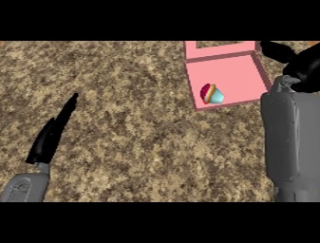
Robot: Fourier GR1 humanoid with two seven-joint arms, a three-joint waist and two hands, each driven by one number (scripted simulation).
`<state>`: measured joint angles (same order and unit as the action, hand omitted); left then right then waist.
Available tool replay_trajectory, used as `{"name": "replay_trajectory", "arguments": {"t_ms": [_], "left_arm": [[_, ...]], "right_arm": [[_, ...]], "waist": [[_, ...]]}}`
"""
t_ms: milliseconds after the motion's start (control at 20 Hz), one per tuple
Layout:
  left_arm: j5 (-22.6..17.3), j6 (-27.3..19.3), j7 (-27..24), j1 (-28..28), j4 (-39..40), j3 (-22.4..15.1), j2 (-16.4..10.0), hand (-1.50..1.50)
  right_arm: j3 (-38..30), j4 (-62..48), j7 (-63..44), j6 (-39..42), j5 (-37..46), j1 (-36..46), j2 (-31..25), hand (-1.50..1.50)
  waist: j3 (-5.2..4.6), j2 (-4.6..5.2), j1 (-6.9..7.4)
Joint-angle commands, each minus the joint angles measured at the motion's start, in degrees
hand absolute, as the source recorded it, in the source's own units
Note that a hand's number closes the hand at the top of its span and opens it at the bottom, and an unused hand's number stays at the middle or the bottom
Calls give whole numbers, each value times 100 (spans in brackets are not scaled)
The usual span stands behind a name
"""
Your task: Pick the cupcake from the plate and place it in the cardboard box
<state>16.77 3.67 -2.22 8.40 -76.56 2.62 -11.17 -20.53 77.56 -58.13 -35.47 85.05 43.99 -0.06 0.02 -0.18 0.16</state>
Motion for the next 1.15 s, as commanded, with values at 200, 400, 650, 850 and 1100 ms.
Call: {"name": "replay_trajectory", "arguments": {"t_ms": [200, 400, 650, 850, 1100], "left_arm": [[50, -81, -248, -147, -20, 13, 17, 0], [-38, 58, 80, -283, -350, 41, -48, 0], [-152, 239, -7, -234, -289, 189, -233, 0], [-89, 83, -309, -243, 123, 221, -119, 0], [-82, 148, 32, -175, -127, 159, -79, 0]], "right_arm": [[901, 1536, -663, -1432, 55, -1926, 6, -150], [1079, 2371, -666, -1812, 194, -2897, 6, -150], [1635, 3486, -1043, -1776, 578, -4061, 6, -150], [2027, 3951, -816, -2287, 269, -5197, 6, -150], [2643, 4411, -979, -2494, 517, -6224, 6, -150]], "waist": [[-2, -1, -49], [2, -9, -39], [-1, -8, -50], [-1, 5, -88], [-1, 1, -69]]}}
